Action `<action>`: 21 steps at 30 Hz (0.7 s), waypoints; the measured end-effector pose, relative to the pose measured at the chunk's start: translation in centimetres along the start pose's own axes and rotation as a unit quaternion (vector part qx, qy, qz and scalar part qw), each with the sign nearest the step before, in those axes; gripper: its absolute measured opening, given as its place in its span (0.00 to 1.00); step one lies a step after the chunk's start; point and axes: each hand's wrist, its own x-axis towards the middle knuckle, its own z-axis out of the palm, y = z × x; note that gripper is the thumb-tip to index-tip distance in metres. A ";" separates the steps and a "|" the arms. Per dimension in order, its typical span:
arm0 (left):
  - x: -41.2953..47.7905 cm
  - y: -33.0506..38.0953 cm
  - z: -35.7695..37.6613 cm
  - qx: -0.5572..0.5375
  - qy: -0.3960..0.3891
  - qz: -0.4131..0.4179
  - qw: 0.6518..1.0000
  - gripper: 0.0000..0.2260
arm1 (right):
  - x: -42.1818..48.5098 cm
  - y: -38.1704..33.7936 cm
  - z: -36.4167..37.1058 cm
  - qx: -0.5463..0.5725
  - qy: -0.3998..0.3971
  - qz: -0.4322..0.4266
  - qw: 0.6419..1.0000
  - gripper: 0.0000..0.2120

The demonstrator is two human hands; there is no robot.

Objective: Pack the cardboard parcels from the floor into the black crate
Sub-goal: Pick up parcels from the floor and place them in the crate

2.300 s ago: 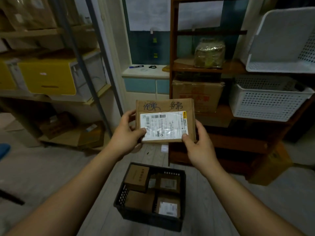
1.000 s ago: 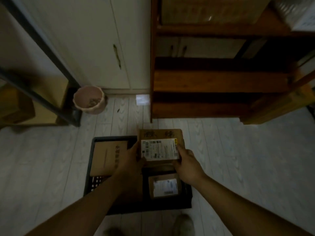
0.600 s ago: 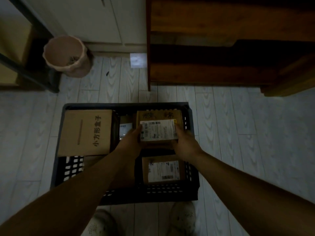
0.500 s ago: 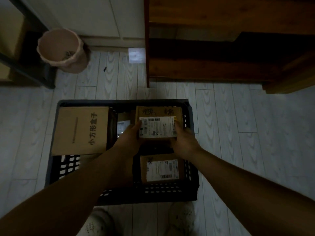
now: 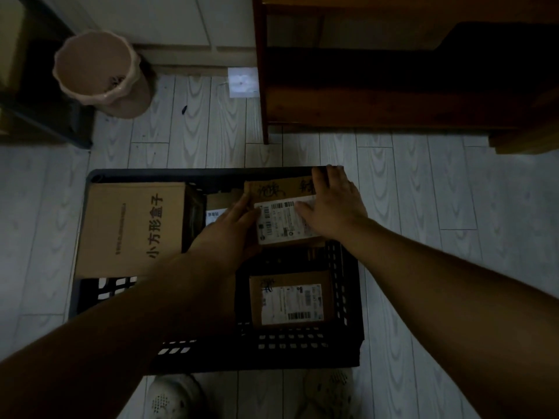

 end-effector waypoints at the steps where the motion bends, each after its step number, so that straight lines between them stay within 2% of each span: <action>1: -0.1 0.1 0.0 0.006 -0.005 -0.007 1.000 0.34 | -0.2 0.1 0.1 -0.009 -0.001 0.000 1.000 0.40; 7: 0.2 0.0 -0.1 0.003 -0.018 -0.012 1.000 0.35 | -0.1 -0.5 -0.4 -0.038 -0.010 0.008 0.999 0.40; 12: -0.5 0.1 -1.6 0.045 -0.052 0.019 0.997 0.31 | -0.5 -1.5 -1.9 -0.032 -0.065 0.039 0.997 0.45; 16: -2.8 -0.4 -4.1 -0.025 -0.019 -0.031 0.999 0.36 | -2.2 -2.0 -4.2 0.031 -0.089 0.062 0.994 0.49; 21: -9.0 -0.5 -9.1 -0.054 0.032 -0.098 0.993 0.35 | -8.2 -3.0 -9.9 0.024 -0.073 0.034 0.996 0.44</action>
